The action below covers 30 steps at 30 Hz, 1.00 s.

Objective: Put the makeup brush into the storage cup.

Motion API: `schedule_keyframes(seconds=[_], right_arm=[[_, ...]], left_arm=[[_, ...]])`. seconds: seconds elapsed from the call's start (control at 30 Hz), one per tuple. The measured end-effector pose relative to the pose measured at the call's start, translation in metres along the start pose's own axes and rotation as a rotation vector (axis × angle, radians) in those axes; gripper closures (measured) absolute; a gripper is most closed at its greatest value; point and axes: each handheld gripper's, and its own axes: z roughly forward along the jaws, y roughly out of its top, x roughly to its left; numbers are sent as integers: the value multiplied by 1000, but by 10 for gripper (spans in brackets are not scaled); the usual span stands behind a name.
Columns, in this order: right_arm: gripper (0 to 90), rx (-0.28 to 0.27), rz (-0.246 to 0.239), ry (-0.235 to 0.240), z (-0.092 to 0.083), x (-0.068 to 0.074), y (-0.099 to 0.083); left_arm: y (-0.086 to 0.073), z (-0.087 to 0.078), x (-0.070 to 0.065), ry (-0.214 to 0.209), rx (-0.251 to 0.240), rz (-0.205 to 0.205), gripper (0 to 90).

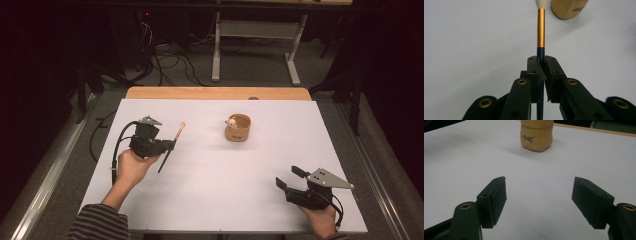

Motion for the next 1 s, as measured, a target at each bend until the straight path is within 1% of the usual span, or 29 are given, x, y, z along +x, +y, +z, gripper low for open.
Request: schedule_keyframes(seconds=[0.13,0.43,0.53,0.7,0.77,0.8,0.97,1.0], right_arm=[[292,0,6,-1,0,0,0],[292,0,13,0,0,1,0],[292,1,8,2,1,1,0],[292,1,7,0,1,1,0],[299,-3,14,1,1,1,0],[304,-7,11,2,1,1,0],[311,-4,16,3,1,1,-1],[312,-5,11,3,1,1,-1]], left_arm=[[-5,-4,-3,-14,-13,7,829],[-17,-10,-7,-39,-40,6,829],[-20,-11,-9,-47,-48,10,829],[-26,-11,-15,-64,-60,21,829],[-29,-12,-17,-78,-69,20,829],[-29,-12,-17,-79,-65,28,829],[-32,-9,-22,-95,-70,31,828],[-33,-9,-23,-100,-72,28,829]])
